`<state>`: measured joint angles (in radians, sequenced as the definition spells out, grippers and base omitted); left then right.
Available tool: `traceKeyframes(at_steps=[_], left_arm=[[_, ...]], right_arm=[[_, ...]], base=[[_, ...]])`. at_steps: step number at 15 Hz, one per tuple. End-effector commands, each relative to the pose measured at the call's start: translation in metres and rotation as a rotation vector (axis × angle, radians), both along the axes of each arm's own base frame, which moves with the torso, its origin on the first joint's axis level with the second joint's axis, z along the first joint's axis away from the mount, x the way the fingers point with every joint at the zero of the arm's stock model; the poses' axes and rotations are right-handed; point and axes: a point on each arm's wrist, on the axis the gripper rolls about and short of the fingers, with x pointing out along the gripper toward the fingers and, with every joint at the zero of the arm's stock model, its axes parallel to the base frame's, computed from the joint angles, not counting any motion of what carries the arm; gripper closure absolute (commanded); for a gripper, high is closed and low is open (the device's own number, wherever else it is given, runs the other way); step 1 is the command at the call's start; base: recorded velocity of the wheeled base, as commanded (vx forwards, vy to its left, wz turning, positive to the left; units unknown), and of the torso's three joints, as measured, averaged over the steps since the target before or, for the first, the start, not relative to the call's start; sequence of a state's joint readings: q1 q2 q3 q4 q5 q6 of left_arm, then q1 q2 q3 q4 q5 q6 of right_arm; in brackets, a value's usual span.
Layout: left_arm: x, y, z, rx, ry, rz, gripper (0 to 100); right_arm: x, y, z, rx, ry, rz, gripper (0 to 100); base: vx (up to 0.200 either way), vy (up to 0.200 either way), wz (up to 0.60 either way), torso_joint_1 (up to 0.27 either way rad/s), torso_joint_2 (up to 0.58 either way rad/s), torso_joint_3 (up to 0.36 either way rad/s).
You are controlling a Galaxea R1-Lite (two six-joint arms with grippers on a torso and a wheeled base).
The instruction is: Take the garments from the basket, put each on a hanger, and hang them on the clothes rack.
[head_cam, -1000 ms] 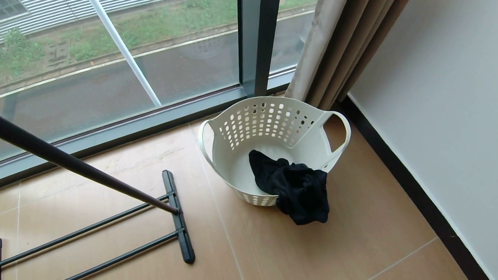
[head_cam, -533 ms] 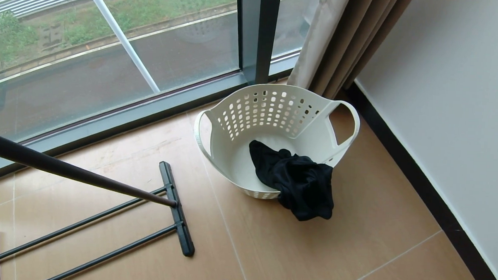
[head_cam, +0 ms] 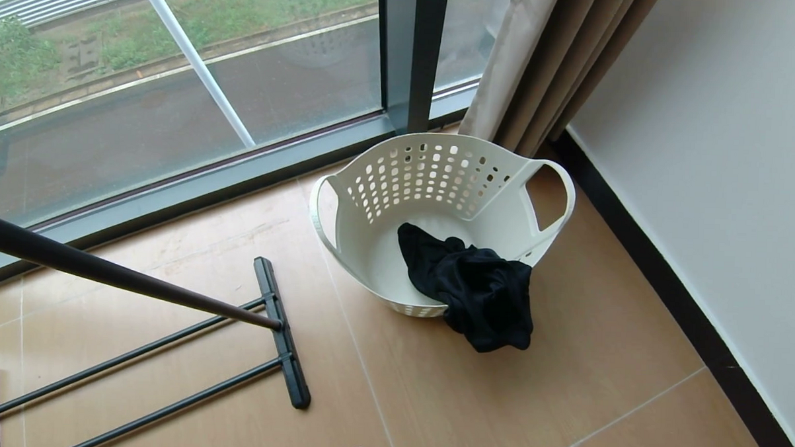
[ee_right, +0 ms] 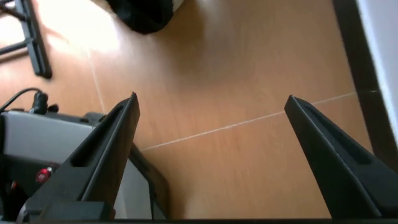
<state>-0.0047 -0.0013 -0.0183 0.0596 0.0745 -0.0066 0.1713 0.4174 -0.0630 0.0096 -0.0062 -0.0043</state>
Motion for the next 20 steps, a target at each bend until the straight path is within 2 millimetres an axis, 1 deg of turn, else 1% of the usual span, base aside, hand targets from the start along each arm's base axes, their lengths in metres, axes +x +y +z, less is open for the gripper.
traceKeyframes(at_steps=[1, 3, 4, 6, 7, 8, 9, 11, 13, 14, 15, 16, 17, 18, 20], left_arm=[[0.0, 0.0, 0.0, -0.001, 0.001, 0.001, 0], [0.0, 0.0, 0.0, -0.001, 0.001, 0.001, 0], [0.0, 0.0, 0.0, -0.001, 0.001, -0.001, 0], [0.0, 0.0, 0.0, -0.003, 0.001, -0.001, 0], [0.0, 0.0, 0.0, -0.003, 0.001, 0.001, 0], [0.0, 0.0, 0.0, -0.003, 0.001, -0.001, 0], [0.0, 0.0, 0.0, -0.003, 0.001, -0.001, 0], [0.0, 0.0, 0.0, 0.004, 0.002, 0.001, 0], [0.0, 0.0, 0.0, 0.002, 0.002, 0.001, 0], [0.0, 0.0, 0.0, 0.002, 0.002, -0.001, 0], [0.0, 0.0, 0.0, 0.002, 0.002, -0.001, 0], [0.0, 0.0, 0.0, 0.002, 0.002, -0.001, 0], [0.0, 0.0, 0.0, 0.002, 0.002, -0.001, 0], [0.0, 0.0, 0.0, 0.0, 0.001, -0.001, 0], [0.0, 0.0, 0.0, 0.002, 0.002, -0.002, 0]], right_arm=[[0.043, 0.01, 0.028, -0.059, 0.155, 0.067, 0], [0.077, 0.019, 0.041, -0.129, 0.164, 0.118, 0], [0.089, 0.024, 0.048, -0.173, 0.149, 0.156, 0], [0.116, 0.04, 0.058, -0.316, 0.142, 0.288, 0], [0.123, 0.047, 0.061, -0.358, 0.136, 0.338, 0], [0.137, 0.062, 0.066, -0.431, 0.121, 0.397, 0], [0.146, 0.071, 0.068, -0.475, 0.115, 0.423, 0], [0.176, 0.094, 0.072, -0.653, 0.089, 0.488, 0], [0.196, 0.112, 0.074, -0.751, 0.063, 0.547, 0], [0.221, 0.128, 0.073, -0.856, 0.039, 0.594, 0], [0.235, 0.136, 0.072, -0.941, 0.021, 0.622, 0], [0.248, 0.142, 0.068, -1.002, 0.016, 0.635, 0], [0.248, 0.142, 0.068, -1.002, 0.016, 0.635, 0], [0.268, 0.153, 0.049, -1.022, 0.019, 0.606, 0], [0.282, 0.163, 0.029, -0.946, -0.006, 0.537, 0]], base=[[0.0, 0.0, 0.0, 0.0, 0.0, 0.0], [0.0, 0.0, 0.0, 0.0, 0.0, 0.0], [0.0, 0.0, 0.0, 0.0, 0.0, 0.0], [0.0, 0.0, 0.0, 0.0, 0.0, 0.0], [0.0, 0.0, 0.0, 0.0, 0.0, 0.0], [0.0, 0.0, 0.0, 0.0, 0.0, 0.0], [0.0, 0.0, 0.0, 0.0, 0.0, 0.0], [0.0, 0.0, 0.0, 0.0, 0.0, 0.0], [0.0, 0.0, 0.0, 0.0, 0.0, 0.0], [0.0, 0.0, 0.0, 0.0, 0.0, 0.0], [0.0, 0.0, 0.0, 0.0, 0.0, 0.0], [0.0, 0.0, 0.0, 0.0, 0.0, 0.0], [0.0, 0.0, 0.0, 0.0, 0.0, 0.0], [0.0, 0.0, 0.0, 0.0, 0.0, 0.0], [0.0, 0.0, 0.0, 0.0, 0.0, 0.0]])
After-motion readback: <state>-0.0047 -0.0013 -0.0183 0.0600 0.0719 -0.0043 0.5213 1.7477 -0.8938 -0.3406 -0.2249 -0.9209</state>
